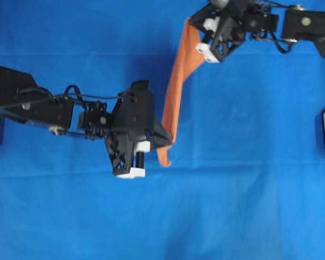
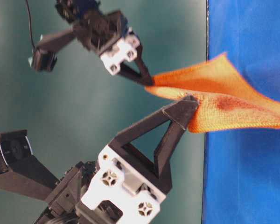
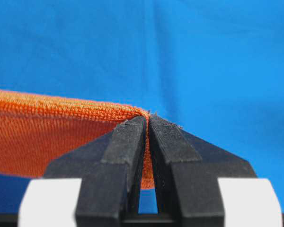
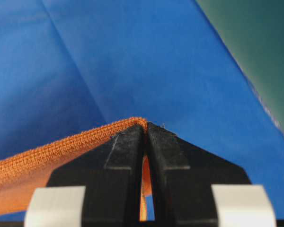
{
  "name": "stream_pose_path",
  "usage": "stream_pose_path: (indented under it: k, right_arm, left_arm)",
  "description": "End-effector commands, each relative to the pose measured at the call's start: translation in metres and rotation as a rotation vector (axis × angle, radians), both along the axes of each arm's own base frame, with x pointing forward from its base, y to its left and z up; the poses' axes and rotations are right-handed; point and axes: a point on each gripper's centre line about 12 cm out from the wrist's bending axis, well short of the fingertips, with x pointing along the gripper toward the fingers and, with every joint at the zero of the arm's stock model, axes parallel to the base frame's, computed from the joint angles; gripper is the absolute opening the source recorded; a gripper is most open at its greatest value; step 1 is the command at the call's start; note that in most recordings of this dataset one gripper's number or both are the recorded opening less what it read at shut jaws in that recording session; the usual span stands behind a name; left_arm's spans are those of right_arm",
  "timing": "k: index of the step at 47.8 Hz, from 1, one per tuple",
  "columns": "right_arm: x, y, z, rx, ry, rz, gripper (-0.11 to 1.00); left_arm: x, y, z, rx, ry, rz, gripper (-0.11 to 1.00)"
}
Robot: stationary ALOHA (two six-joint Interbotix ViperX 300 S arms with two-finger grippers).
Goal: Fold the orange towel.
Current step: 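Swing the right gripper's end up and over, rotating the strip vertical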
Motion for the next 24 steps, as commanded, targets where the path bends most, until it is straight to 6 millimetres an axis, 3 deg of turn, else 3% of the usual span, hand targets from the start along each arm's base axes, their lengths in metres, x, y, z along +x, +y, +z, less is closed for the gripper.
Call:
stream_pose_path:
  k: [1,13,24]
  right_arm:
    - [0.007,-0.006,0.018,-0.030,-0.042,0.001,0.03]
    - [0.000,-0.006,0.015,-0.027,-0.027,-0.008,0.03]
    - [-0.033,-0.007,0.013,-0.016,-0.022,-0.055,0.03]
  left_arm:
    - [0.004,-0.011,0.016,-0.002,-0.052,-0.027,0.02]
    - [0.015,-0.013,0.017,-0.004,-0.104,-0.029,0.02]
    - [0.060,-0.019,0.020,0.058,-0.175,-0.069,0.02]
